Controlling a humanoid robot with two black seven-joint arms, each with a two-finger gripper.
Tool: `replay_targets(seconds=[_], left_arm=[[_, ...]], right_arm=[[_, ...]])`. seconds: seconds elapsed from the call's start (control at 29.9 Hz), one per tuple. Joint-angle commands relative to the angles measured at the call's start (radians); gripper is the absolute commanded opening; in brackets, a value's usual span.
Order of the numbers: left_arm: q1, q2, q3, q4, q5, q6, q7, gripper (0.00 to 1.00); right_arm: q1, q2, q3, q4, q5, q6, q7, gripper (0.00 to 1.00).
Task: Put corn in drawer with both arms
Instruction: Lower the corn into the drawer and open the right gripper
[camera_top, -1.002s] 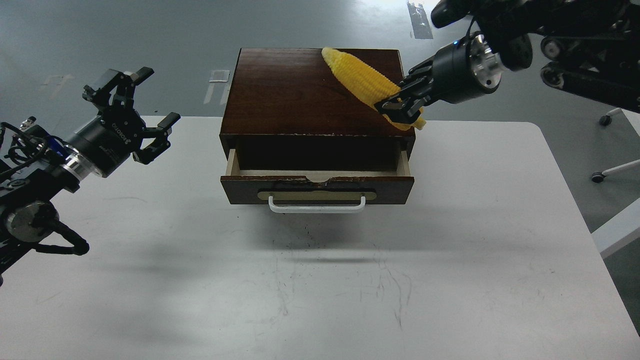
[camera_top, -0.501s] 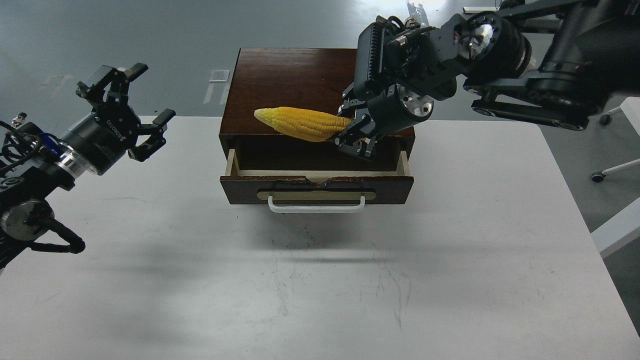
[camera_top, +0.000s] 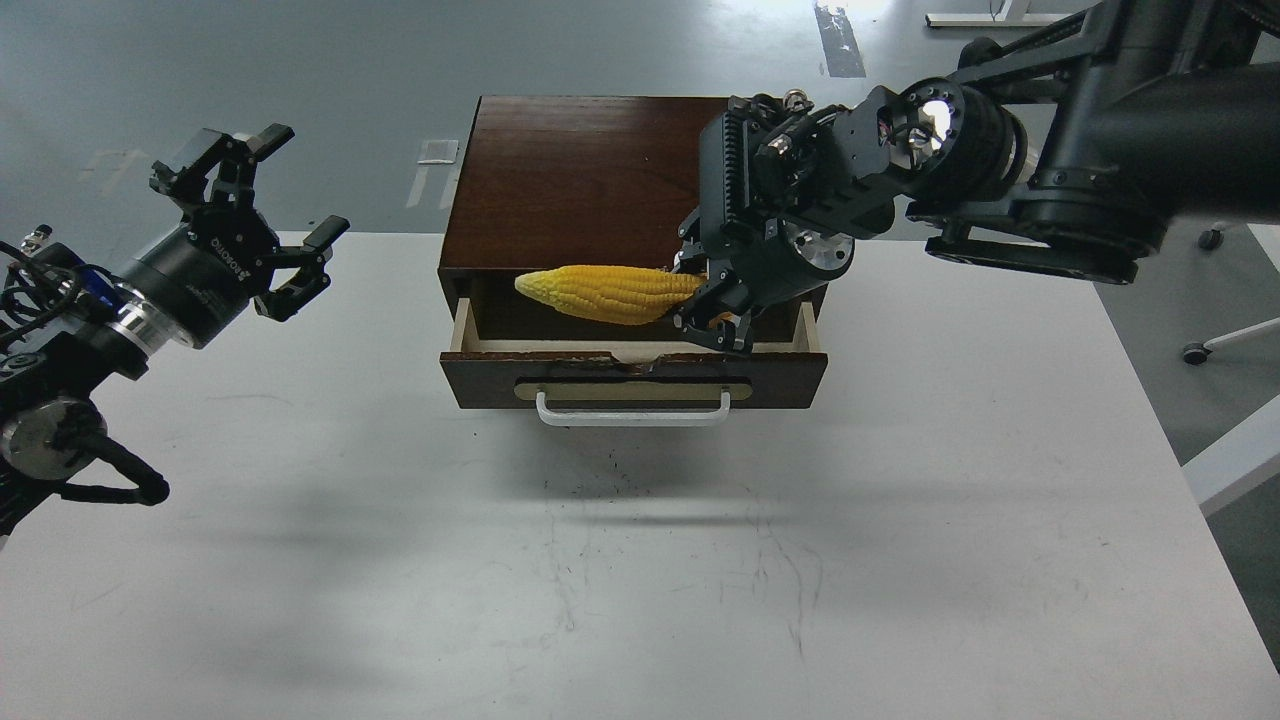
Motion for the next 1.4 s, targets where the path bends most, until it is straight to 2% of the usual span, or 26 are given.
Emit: replay_targets(seconds=[0.0, 0.2, 0.3, 0.57, 0.77, 1.2, 1.34, 1.37], left_arm=[[0.000, 0.001, 0.000, 0.000, 0.000, 0.000, 0.000, 0.99], [0.001, 0.004, -0.003, 0.000, 0.000, -0.002, 0.000, 0.99], [0.001, 0.004, -0.003, 0.000, 0.000, -0.002, 0.000, 0.99], [0.001, 0.005, -0.005, 0.000, 0.000, -0.014, 0.000, 0.99], [0.001, 0.005, -0.005, 0.000, 0.000, -0.015, 0.000, 0.99], [0.001, 0.005, -0.013, 0.000, -0.002, -0.015, 0.000, 0.99], [0.001, 0.005, -0.013, 0.001, 0.000, -0.017, 0.000, 0.99], [0.001, 0.005, -0.013, 0.001, 0.000, -0.017, 0.000, 0.99]], right_arm=[[-0.005, -0.004, -0.001, 0.001, 0.004, 0.000, 0.000, 0.28], [-0.004, -0.007, -0.001, 0.001, 0.011, 0.000, 0.000, 0.47], [-0.004, -0.011, 0.001, 0.001, 0.011, -0.002, 0.000, 0.51], [0.015, -0.016, 0.010, 0.005, 0.013, -0.005, 0.000, 0.55], [0.029, -0.039, 0.013, 0.027, 0.044, -0.006, 0.000, 0.65], [0.075, -0.087, 0.030, 0.038, 0.137, -0.006, 0.000, 0.73], [0.081, -0.145, 0.078, 0.036, 0.295, -0.002, 0.000, 0.86], [0.079, -0.166, 0.088, 0.033, 0.367, -0.002, 0.000, 0.94]])
